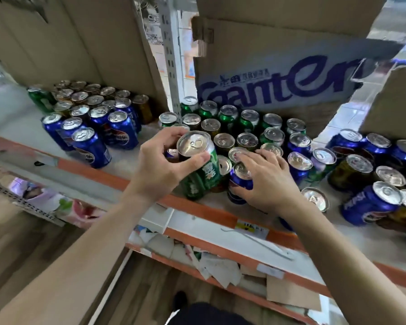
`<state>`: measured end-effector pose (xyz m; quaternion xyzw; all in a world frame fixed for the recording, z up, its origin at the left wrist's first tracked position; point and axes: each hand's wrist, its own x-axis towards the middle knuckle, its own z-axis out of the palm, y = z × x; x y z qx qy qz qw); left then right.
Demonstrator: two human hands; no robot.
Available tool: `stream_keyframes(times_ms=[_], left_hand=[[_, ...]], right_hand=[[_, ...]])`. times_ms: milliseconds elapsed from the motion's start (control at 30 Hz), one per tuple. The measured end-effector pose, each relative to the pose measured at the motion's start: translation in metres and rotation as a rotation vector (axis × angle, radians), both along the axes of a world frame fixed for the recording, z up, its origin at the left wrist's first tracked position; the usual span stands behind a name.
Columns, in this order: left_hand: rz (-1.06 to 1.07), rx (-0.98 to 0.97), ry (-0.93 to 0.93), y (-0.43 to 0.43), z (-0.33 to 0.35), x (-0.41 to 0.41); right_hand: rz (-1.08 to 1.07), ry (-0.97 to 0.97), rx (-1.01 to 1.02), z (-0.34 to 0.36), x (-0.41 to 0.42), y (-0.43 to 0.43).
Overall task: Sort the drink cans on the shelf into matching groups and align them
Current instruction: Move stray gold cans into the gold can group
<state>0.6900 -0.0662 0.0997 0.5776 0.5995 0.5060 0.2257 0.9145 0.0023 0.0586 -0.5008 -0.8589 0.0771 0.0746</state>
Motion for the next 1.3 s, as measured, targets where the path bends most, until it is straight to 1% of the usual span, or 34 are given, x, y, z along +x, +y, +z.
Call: stream_keyframes(times_ms=[133, 267, 400, 500, 667, 733, 867, 967, 1033, 1167, 1233, 1300], left_hand=[[-0.122, -0.029, 0.062, 0.012, -0.012, 0.011], [-0.233, 0.002, 0.174, 0.016, -0.029, 0.023], [-0.334, -0.009, 0.267, 0.017, -0.049, 0.031], [-0.316, -0.068, 0.342, 0.02, -0.066, 0.032], [-0.33, -0.169, 0.558, 0.019, -0.078, 0.046], [-0.286, -0.193, 0.636, 0.019, -0.077, 0.052], [-0.202, -0.266, 0.726, 0.023, -0.07, 0.059], [-0.15, -0.22, 0.828, 0.018, -0.068, 0.065], [-0.126, -0.171, 0.844, 0.016, -0.064, 0.066], [-0.177, -0.035, 0.851, 0.029, -0.052, 0.071], [-0.23, -0.059, 0.894, 0.044, -0.049, 0.078], [-0.273, -0.15, 0.942, 0.061, -0.048, 0.086]], right_hand=[[-0.076, 0.016, 0.042, -0.009, -0.001, 0.0], [-0.06, -0.009, 0.093, -0.008, 0.005, 0.0], [-0.037, 0.006, 0.142, -0.012, 0.02, -0.002], [0.002, 0.019, 0.167, -0.014, 0.027, -0.003], [-0.02, 0.082, 0.142, -0.016, 0.028, 0.001], [-0.021, 0.104, 0.118, -0.017, 0.029, 0.001], [-0.016, 0.096, 0.068, -0.022, 0.037, -0.003], [-0.059, 0.12, 0.08, -0.017, 0.05, -0.008], [-0.12, 0.131, 0.069, -0.009, 0.06, -0.012], [-0.285, 0.042, -0.018, 0.003, 0.073, -0.013], [-0.344, -0.04, -0.068, 0.003, 0.071, -0.01], [-0.388, -0.128, -0.129, 0.001, 0.065, -0.006]])
